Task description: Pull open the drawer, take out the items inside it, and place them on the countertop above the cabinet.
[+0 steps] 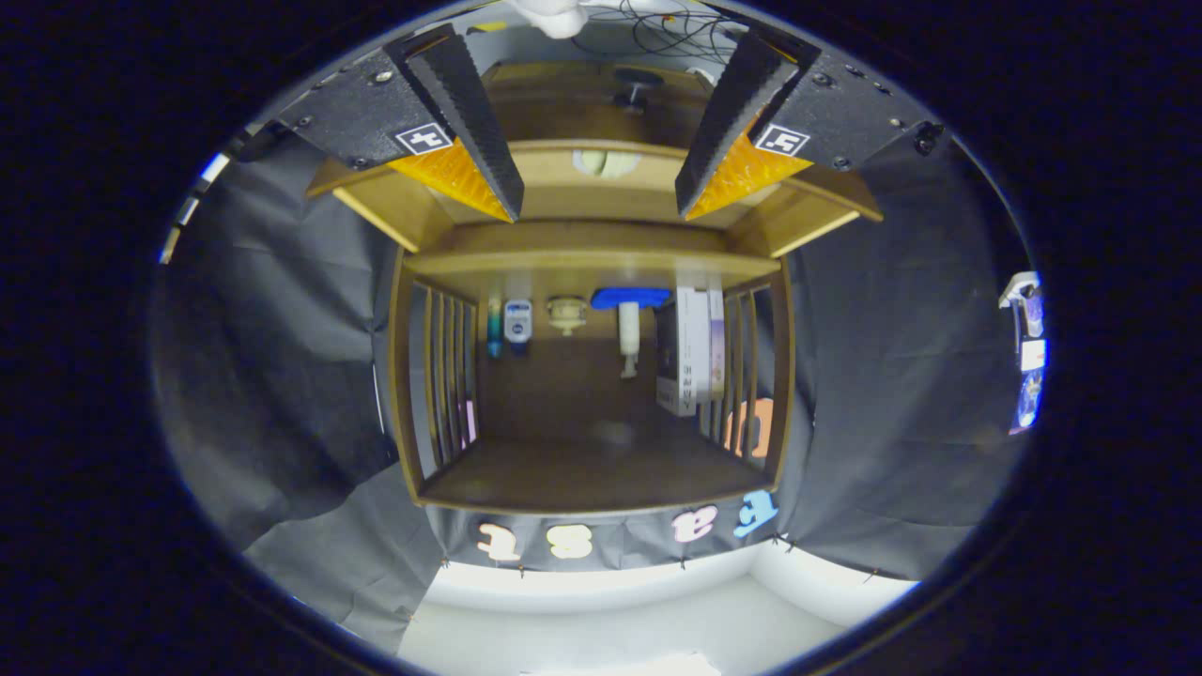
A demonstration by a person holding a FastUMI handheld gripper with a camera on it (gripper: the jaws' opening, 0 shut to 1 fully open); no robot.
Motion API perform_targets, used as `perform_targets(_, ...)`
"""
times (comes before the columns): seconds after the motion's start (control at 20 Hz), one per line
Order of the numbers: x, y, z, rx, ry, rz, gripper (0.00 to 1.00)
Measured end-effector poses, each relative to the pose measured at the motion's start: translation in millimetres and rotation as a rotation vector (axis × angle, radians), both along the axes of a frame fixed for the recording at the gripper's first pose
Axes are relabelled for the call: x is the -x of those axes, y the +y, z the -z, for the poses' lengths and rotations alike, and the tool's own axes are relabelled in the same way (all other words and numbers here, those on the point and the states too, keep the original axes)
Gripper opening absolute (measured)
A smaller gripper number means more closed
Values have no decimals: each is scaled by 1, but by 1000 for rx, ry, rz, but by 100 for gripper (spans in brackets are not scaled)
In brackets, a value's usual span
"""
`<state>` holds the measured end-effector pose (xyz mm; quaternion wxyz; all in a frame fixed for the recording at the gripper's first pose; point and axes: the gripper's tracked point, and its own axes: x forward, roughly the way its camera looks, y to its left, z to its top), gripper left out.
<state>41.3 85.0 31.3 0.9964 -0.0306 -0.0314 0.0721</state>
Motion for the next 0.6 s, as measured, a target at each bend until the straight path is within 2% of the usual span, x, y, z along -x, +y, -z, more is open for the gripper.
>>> perform_targets(0.15, -17, -3, -55, 3, -61, 11, 100)
perform_targets(0.25, -30, 6, -76, -9, -37, -5, 100)
perform_targets(0.4, -58, 16, -92, -12, 71, -22, 100)
perform_targets(0.6, -94, 38, -77, -16, 317, -58, 100)
